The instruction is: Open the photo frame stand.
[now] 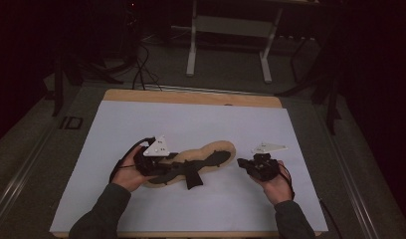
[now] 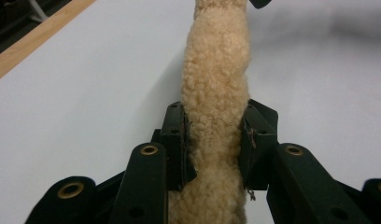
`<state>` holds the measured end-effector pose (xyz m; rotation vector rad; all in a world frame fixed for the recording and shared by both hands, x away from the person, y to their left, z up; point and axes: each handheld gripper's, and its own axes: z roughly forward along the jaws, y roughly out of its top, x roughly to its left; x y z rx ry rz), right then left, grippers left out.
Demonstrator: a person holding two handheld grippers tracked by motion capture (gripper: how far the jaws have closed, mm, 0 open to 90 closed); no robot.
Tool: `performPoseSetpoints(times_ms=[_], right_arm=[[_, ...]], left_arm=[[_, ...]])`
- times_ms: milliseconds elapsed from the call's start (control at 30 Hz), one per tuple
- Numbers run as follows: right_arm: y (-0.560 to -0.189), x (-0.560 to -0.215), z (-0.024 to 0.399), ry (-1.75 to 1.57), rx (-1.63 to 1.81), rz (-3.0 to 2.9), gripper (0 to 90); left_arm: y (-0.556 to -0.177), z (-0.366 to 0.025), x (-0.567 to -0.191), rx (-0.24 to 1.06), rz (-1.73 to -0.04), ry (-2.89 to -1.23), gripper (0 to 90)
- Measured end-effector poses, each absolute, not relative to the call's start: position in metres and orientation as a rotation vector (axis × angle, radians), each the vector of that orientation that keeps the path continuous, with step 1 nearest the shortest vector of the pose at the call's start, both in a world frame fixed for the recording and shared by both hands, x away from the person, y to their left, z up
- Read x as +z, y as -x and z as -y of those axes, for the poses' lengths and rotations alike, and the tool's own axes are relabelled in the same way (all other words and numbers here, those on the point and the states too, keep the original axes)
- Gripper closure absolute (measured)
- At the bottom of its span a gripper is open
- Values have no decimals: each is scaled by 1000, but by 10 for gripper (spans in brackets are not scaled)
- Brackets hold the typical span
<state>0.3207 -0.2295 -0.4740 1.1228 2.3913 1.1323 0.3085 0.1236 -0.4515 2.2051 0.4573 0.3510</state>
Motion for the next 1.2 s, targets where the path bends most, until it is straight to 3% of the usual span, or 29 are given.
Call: performPoseSetpoints(times_ms=[867,1200], right_arm=[[-319,-477,245,-1178,1127,-2336,889],[-321,-471,243,-1187,1143,-2296,878]], left_arm=[[-303,-95,-451,428,-402,-2315,675],[-296,-95,-450,397,-394,-2295,587]])
